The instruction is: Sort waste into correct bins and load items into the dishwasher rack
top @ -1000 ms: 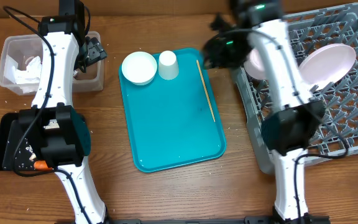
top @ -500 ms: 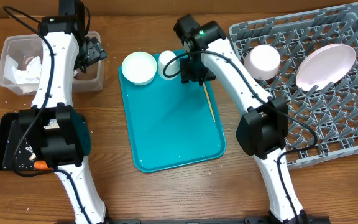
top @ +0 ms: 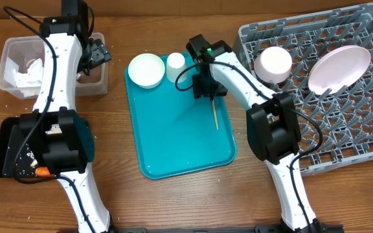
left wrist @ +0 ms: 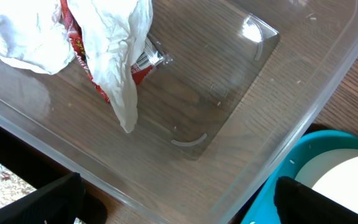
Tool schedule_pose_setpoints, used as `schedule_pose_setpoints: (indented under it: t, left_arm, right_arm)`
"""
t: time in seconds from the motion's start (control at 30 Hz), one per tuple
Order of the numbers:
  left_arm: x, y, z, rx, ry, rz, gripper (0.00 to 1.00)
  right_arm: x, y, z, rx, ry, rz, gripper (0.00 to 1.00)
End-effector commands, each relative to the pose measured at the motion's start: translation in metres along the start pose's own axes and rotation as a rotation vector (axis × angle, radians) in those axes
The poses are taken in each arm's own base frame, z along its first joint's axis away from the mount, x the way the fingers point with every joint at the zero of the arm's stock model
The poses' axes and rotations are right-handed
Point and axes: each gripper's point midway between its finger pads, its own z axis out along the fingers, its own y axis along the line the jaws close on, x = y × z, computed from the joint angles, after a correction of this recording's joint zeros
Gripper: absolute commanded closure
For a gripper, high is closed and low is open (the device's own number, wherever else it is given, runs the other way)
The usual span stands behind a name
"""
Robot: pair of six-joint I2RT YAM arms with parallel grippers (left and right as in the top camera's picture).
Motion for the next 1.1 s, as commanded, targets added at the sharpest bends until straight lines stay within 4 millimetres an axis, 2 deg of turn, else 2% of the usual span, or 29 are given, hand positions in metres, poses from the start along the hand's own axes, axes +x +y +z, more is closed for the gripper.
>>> schedule_pose_setpoints:
  t: [0.0, 0.07, 0.13, 0.23, 0.4, 0.5, 0.57, 0.63, 0.77, 0.8, 0.87, 0.93, 0.97, 1.07]
  left_arm:
    - [-0.007, -0.002, -0.008, 0.017, -0.022, -0.032, 0.0]
    - [-0.007, -0.002, -0.008, 0.017, -0.022, -0.032, 0.0]
    - [-0.007, -0.002, -0.008, 0.017, -0.022, -0.032, 0.0]
    - [-0.007, -0.002, -0.008, 0.017, -0.022, -0.032, 0.0]
    - [-0.007, -0.002, -0.008, 0.017, -0.022, -0.032, 0.0]
    - [-0.006, -0.002, -0.008, 0.017, -0.022, -0.031, 0.0]
    - [-0.007, -0.002, -0.008, 0.017, -0.022, -0.032, 0.0]
    - [-0.007, -0.002, -0.008, 0.017, -0.022, -0.032, 0.0]
    - [-0.007, -0.002, -0.008, 0.017, -0.022, -0.032, 0.0]
    - [-0.007, -0.002, -0.008, 0.017, -0.022, -0.032, 0.0]
    - [-0.007, -0.002, -0.008, 0.017, -0.022, -0.031, 0.0]
    - [-0.007, -0.002, -0.008, 0.017, -0.022, -0.032, 0.0]
    - [-0.007, -0.002, -0.008, 0.017, -0.022, -0.032, 0.0]
    - [-0.007, -0.002, -0.008, 0.017, -0.022, -0.032, 0.0]
  right_arm:
    - [0.015, -0.004, 0.02, 0.01, 0.058, 0.012, 0.44]
    - [0.019, 0.0, 0.023, -0.018, 0.073, 0.012, 0.54]
    - [0.023, 0.005, 0.025, -0.039, 0.089, 0.013, 0.74]
    - [0.023, 0.006, 0.025, -0.041, 0.09, 0.022, 0.95]
    - [0.025, 0.008, 0.025, -0.044, 0.094, 0.019, 0.96]
    - [0.026, 0.015, 0.011, -0.096, 0.112, 0.022, 0.96]
    - [0.022, 0.014, -0.006, -0.122, 0.109, 0.034, 0.96]
    - [0.014, 0.012, -0.033, -0.172, 0.087, 0.041, 0.96]
    - [-0.005, 0.009, -0.103, -0.354, -0.005, -0.119, 0.96]
    - [-0.009, 0.001, -0.121, -0.372, -0.038, -0.158, 0.96]
    - [-0.017, -0.027, -0.158, -0.368, -0.109, -0.215, 0.96]
    - [-0.022, -0.049, -0.177, -0.36, -0.149, -0.234, 0.96]
    - [-0.025, -0.069, -0.19, -0.351, -0.178, -0.231, 0.96]
    - [-0.031, -0.109, -0.204, -0.328, -0.222, -0.208, 0.96]
